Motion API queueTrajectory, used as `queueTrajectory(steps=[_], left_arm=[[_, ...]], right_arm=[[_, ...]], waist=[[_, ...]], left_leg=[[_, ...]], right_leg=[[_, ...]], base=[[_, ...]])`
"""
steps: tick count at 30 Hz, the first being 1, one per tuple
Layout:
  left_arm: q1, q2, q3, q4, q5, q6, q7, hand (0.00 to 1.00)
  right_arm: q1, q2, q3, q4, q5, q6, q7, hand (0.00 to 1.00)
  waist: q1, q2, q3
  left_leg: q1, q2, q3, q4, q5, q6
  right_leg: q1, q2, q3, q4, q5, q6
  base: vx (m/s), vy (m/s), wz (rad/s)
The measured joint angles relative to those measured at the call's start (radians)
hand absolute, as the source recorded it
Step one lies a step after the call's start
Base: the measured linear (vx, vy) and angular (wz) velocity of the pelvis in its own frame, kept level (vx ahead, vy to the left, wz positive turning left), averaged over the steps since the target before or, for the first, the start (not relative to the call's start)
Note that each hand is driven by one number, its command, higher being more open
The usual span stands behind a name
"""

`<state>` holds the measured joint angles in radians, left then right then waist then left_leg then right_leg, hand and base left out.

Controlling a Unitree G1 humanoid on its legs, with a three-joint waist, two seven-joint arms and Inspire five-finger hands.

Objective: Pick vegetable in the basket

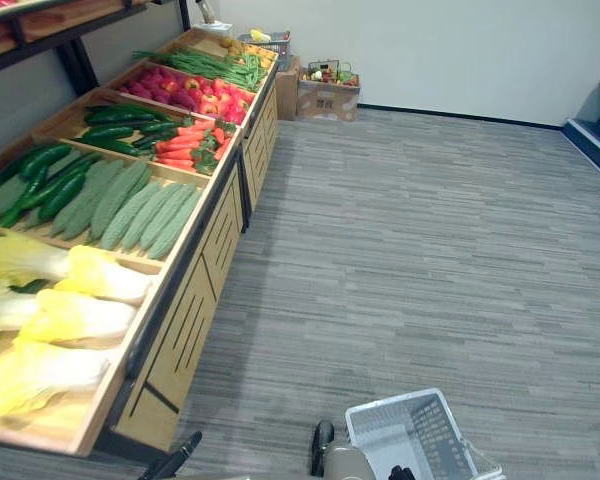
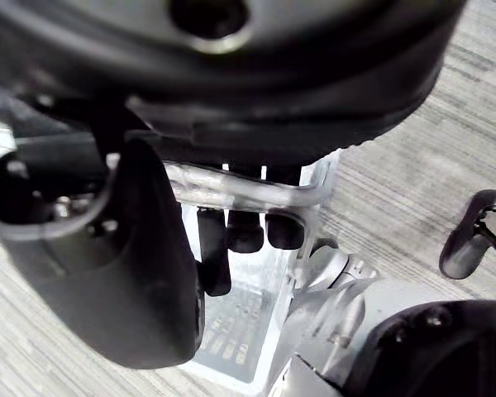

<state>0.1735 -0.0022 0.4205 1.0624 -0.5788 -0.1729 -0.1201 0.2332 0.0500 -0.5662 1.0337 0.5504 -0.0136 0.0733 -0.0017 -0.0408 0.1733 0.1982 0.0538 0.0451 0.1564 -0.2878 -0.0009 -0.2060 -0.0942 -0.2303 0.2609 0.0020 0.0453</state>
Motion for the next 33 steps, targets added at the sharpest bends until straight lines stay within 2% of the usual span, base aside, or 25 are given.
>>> queueTrajectory(steps=[1,2,3,4,5,6,7,8,10,11,12,14,15,16,17,18,21,22,23,25,28,30,31,32,33], left_arm=[[-0.005,-0.006,-0.002,-0.002,0.001,0.001,0.000,1.00],[-0.007,-0.015,-0.001,-0.007,0.002,0.007,-0.001,1.00],[-0.014,-0.015,0.000,-0.014,0.003,0.012,-0.003,1.00],[-0.017,-0.019,0.007,-0.028,0.002,0.021,-0.015,1.00],[-0.022,-0.028,0.034,-0.041,0.003,0.027,-0.021,1.00],[-0.027,-0.038,0.040,-0.046,0.005,0.029,-0.023,1.00],[-0.034,-0.048,0.065,-0.059,0.022,0.029,-0.032,1.00],[-0.039,-0.051,0.071,-0.070,0.021,0.028,-0.039,1.00],[-0.044,-0.042,0.074,-0.089,0.022,0.025,-0.039,1.00],[-0.045,-0.041,0.071,-0.092,0.022,0.026,-0.039,1.00],[-0.041,-0.032,0.057,-0.097,0.033,0.021,-0.040,1.00],[-0.040,-0.023,0.032,-0.096,0.042,0.022,-0.037,1.00],[-0.040,-0.023,0.012,-0.093,0.043,0.023,-0.037,1.00],[-0.040,-0.005,-0.017,-0.074,0.047,0.020,-0.034,1.00],[-0.040,0.017,-0.032,-0.074,0.056,0.022,-0.035,1.00],[-0.040,0.029,-0.043,-0.071,0.063,0.022,-0.035,1.00],[-0.040,0.042,-0.056,-0.031,0.079,0.034,-0.016,1.00],[-0.044,0.054,-0.073,-0.021,0.081,0.046,-0.015,1.00],[-0.047,0.050,-0.106,-0.006,0.082,0.054,-0.015,1.00],[-0.047,0.041,-0.145,-0.007,0.081,0.053,-0.020,1.00],[-0.040,0.047,-0.171,-0.011,0.073,0.051,-0.018,1.00],[-0.039,0.052,-0.181,-0.013,0.059,0.051,-0.013,1.00],[-0.045,0.045,-0.180,-0.013,0.050,0.048,-0.007,1.00],[-0.044,0.043,-0.176,-0.012,0.039,0.040,0.002,1.00],[-0.043,0.070,-0.172,-0.018,0.037,0.029,0.001,1.00]], right_arm=[[0.006,-0.005,0.003,0.000,0.000,0.002,-0.005,0.00],[0.007,-0.012,0.013,0.002,0.000,0.007,-0.012,0.00],[0.004,-0.010,0.016,0.001,0.000,0.008,-0.013,0.00],[0.004,-0.008,0.026,-0.003,-0.001,0.010,-0.013,0.00],[0.005,-0.010,0.039,-0.013,-0.005,0.010,-0.012,0.00],[0.006,-0.010,0.039,-0.019,-0.011,0.011,-0.011,0.00],[0.005,-0.015,0.042,-0.025,-0.023,0.013,-0.011,0.00],[0.002,-0.024,0.046,-0.027,-0.044,0.014,-0.010,0.00],[-0.003,-0.023,0.048,-0.027,-0.061,0.015,-0.009,0.00],[-0.005,-0.021,0.047,-0.027,-0.061,0.013,-0.007,0.00],[-0.016,-0.019,0.039,-0.027,-0.059,0.012,-0.002,0.00],[-0.025,-0.022,0.036,-0.029,-0.057,0.012,0.001,0.00],[-0.024,-0.027,0.036,-0.038,-0.055,0.014,0.006,0.00],[-0.027,-0.008,0.035,-0.034,-0.052,0.020,0.004,0.00],[-0.034,0.005,0.038,-0.036,-0.046,0.024,0.010,0.00],[-0.037,0.009,0.038,-0.036,-0.044,0.029,0.016,0.00],[-0.040,0.024,0.046,-0.040,-0.040,0.031,0.037,0.00],[-0.041,0.022,0.056,-0.037,-0.041,0.031,0.039,0.00],[-0.038,0.012,0.053,-0.037,-0.041,0.027,0.031,0.00],[-0.040,-0.004,0.051,-0.039,-0.043,0.021,0.032,0.00],[-0.043,-0.008,0.050,-0.038,-0.079,0.020,0.033,0.00],[-0.046,-0.003,0.046,-0.039,-0.079,0.017,0.033,0.00],[-0.058,-0.002,0.045,-0.047,-0.081,0.009,0.033,0.00],[-0.067,-0.006,0.059,-0.058,-0.095,0.007,0.033,0.00],[-0.073,0.001,0.085,-0.057,-0.122,0.001,0.043,0.00]], waist=[[-0.004,0.024,-0.009],[-0.005,0.035,-0.017],[-0.006,0.036,-0.018],[-0.006,0.027,-0.026],[-0.009,0.036,-0.032],[-0.009,0.038,-0.034],[-0.007,0.049,-0.036],[-0.005,0.058,-0.033],[-0.004,0.046,-0.025],[-0.002,0.040,-0.023],[0.002,0.029,-0.018],[0.002,0.030,-0.018],[0.000,0.043,-0.019],[0.003,0.022,-0.030],[0.001,-0.016,-0.034],[0.002,-0.026,-0.035],[0.002,-0.023,-0.031],[-0.003,-0.032,-0.030],[-0.007,-0.019,-0.037],[-0.007,0.007,-0.034],[-0.007,0.006,-0.033],[-0.005,0.007,-0.030],[-0.005,0.037,-0.022],[-0.002,0.026,-0.022],[0.013,-0.015,-0.001]], left_leg=[[0.026,0.035,-0.003,0.009,-0.026,-0.015],[0.029,0.059,0.004,0.066,-0.038,-0.033],[0.014,0.065,0.007,0.129,-0.039,-0.033],[-0.035,0.078,0.023,0.271,-0.032,-0.033],[-0.081,0.104,0.031,0.412,-0.014,-0.050],[-0.109,0.120,0.032,0.486,0.007,-0.064],[-0.182,0.162,0.034,0.660,0.071,-0.099],[-0.253,0.211,0.063,0.829,0.080,-0.103],[-0.317,0.256,0.122,0.927,0.067,-0.085],[-0.329,0.264,0.143,0.921,0.061,-0.080],[-0.348,0.268,0.206,0.819,0.028,-0.075],[-0.357,0.251,0.260,0.635,0.033,-0.062],[-0.356,0.229,0.285,0.435,0.100,-0.027],[-0.312,0.180,0.296,0.321,0.095,-0.017],[-0.273,0.136,0.300,0.220,0.124,-0.024],[-0.260,0.119,0.300,0.183,0.140,-0.020],[-0.194,0.097,0.302,0.095,0.154,-0.025],[-0.173,0.061,0.307,0.054,0.165,-0.026],[-0.143,0.050,0.304,-0.008,0.191,-0.038],[-0.101,0.039,0.304,-0.097,0.243,-0.044],[-0.071,0.050,0.305,-0.146,0.288,-0.046],[-0.061,0.091,0.306,-0.153,0.300,-0.047],[-0.059,0.131,0.309,-0.156,0.302,-0.050],[-0.058,0.143,0.321,-0.161,0.304,-0.065],[-0.038,0.122,0.335,-0.178,0.298,-0.093]], right_leg=[[-0.005,0.020,-0.019,0.068,-0.038,-0.042],[0.000,0.034,-0.039,0.119,-0.102,-0.057],[0.010,0.032,-0.044,0.141,-0.129,-0.066],[0.026,0.030,-0.053,0.173,-0.168,-0.076],[0.057,0.036,-0.072,0.181,-0.203,-0.086],[0.075,0.042,-0.078,0.179,-0.216,-0.089],[0.121,0.056,-0.086,0.158,-0.236,-0.094],[0.179,0.072,-0.091,0.117,-0.241,-0.095],[0.282,0.074,-0.095,0.039,-0.236,-0.088],[0.314,0.070,-0.095,0.015,-0.234,-0.085],[0.385,0.052,-0.094,-0.029,-0.231,-0.079],[0.419,0.039,-0.092,-0.043,-0.227,-0.070],[0.428,0.044,-0.091,-0.040,-0.222,-0.053],[0.424,0.027,-0.072,-0.033,-0.223,-0.033],[0.396,-0.002,-0.047,-0.007,-0.215,-0.028],[0.388,-0.011,-0.035,0.003,-0.210,-0.031],[0.414,0.006,-0.003,-0.088,-0.219,-0.024],[0.437,-0.002,-0.021,-0.146,-0.175,-0.003],[0.437,-0.011,-0.018,-0.142,-0.174,0.000],[0.429,-0.010,-0.020,-0.117,-0.174,0.000],[0.417,0.009,-0.033,-0.042,-0.173,0.000],[0.368,0.026,-0.039,0.086,-0.172,0.001],[0.306,0.039,-0.025,0.173,-0.225,-0.009],[0.310,0.048,-0.013,0.015,-0.277,-0.034],[0.341,0.012,-0.012,-0.182,-0.120,0.001]], base=[[0.68,-0.356,0.30],[0.70,-0.362,0.30],[0.59,-0.286,0.22],[0.55,-0.284,0.26],[0.53,-0.263,0.25],[0.49,-0.200,0.27],[0.44,-0.123,0.22],[0.42,-0.089,0.17],[0.42,-0.034,0.10],[0.51,0.024,-0.01],[0.34,0.062,-0.06],[0.22,0.076,-0.02],[0.32,0.169,0.24],[0.40,0.195,0.45],[0.41,0.180,0.46],[0.32,0.117,0.35],[0.23,0.035,0.13],[0.09,-0.072,0.23],[0.09,-0.062,0.25],[0.13,-0.044,0.24],[0.07,-0.087,0.34],[0.04,-0.131,0.31],[-0.02,-0.116,-0.03],[-0.03,-0.133,-0.23],[-0.03,-0.166,0.01]])
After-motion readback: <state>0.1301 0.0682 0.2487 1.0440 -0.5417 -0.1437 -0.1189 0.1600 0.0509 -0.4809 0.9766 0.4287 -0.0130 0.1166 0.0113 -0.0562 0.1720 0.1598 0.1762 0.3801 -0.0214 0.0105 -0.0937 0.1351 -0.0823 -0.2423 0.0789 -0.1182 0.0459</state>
